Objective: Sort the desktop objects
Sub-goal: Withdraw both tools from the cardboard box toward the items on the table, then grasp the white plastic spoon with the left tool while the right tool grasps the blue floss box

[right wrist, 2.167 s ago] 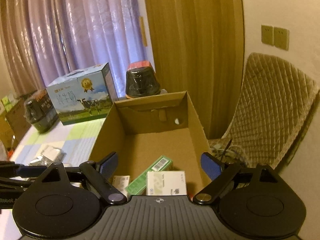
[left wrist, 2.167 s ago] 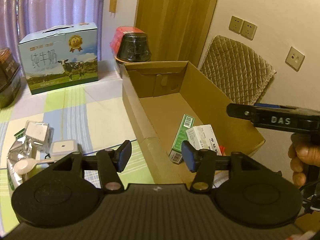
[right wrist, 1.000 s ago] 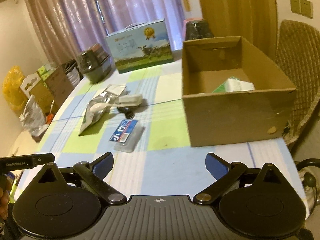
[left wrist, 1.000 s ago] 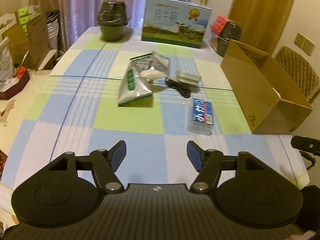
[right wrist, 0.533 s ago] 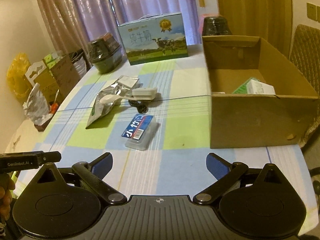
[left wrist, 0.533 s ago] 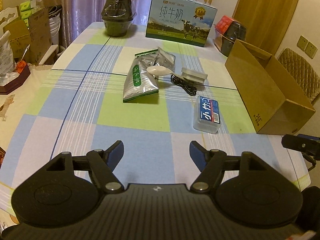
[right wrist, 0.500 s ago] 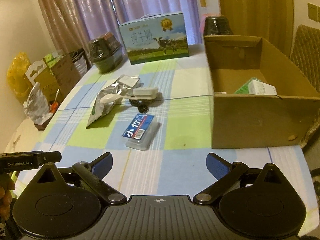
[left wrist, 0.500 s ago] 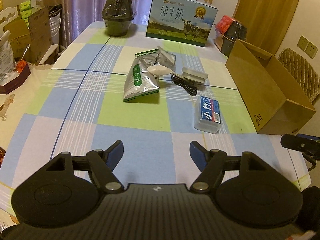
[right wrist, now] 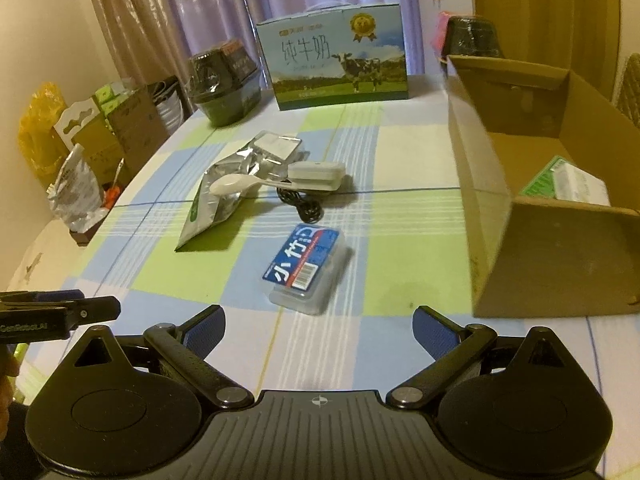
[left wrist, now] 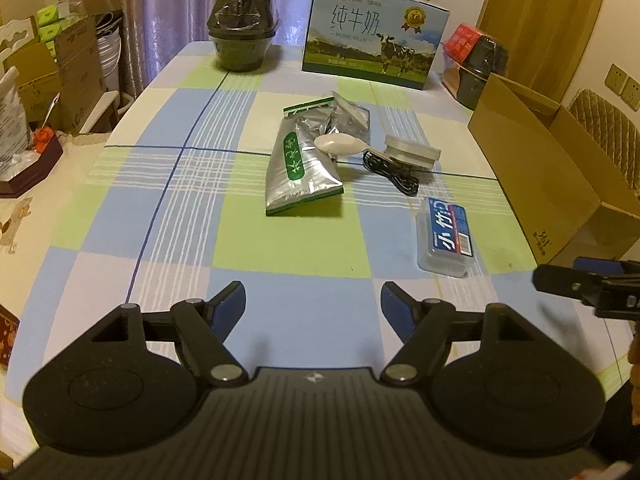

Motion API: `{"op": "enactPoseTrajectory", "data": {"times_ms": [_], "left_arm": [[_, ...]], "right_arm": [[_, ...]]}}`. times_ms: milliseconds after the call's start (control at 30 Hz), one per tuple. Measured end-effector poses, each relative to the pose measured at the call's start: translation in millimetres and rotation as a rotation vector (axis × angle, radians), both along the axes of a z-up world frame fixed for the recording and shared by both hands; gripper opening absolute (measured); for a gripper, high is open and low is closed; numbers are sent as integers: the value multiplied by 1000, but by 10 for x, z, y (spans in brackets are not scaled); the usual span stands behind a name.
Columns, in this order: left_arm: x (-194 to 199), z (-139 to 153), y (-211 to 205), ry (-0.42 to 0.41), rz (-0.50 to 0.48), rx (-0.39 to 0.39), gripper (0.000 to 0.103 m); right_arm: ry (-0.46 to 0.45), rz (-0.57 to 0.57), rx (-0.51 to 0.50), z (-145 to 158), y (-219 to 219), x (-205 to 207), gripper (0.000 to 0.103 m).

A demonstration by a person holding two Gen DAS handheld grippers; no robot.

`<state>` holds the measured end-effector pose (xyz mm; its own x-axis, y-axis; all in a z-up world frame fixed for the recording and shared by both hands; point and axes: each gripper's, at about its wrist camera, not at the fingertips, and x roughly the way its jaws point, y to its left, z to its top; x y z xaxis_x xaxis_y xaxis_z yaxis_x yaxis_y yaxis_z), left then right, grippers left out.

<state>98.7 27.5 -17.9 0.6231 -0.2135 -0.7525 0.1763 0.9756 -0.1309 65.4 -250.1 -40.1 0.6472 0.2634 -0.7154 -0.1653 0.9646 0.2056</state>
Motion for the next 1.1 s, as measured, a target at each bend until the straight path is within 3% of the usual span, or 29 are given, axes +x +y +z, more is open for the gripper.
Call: {"op": "enactPoseTrajectory", "data": {"times_ms": [533, 733, 833, 1100], "left_arm": [[741, -180, -49, -13, -118, 58, 70], [964, -257, -162, -26, -188, 86, 70], [1047, -303, -232, -33, -246, 116, 70], [1205, -359, -417, -72, -394, 188, 70]], "right_arm": [[15, -20, -44, -482, 382, 705, 94], [52, -17, -80, -660, 523, 896, 81], [56, -8, -116, -709, 582, 925, 68], [26, 5, -143, -708, 534, 947, 55]]}}
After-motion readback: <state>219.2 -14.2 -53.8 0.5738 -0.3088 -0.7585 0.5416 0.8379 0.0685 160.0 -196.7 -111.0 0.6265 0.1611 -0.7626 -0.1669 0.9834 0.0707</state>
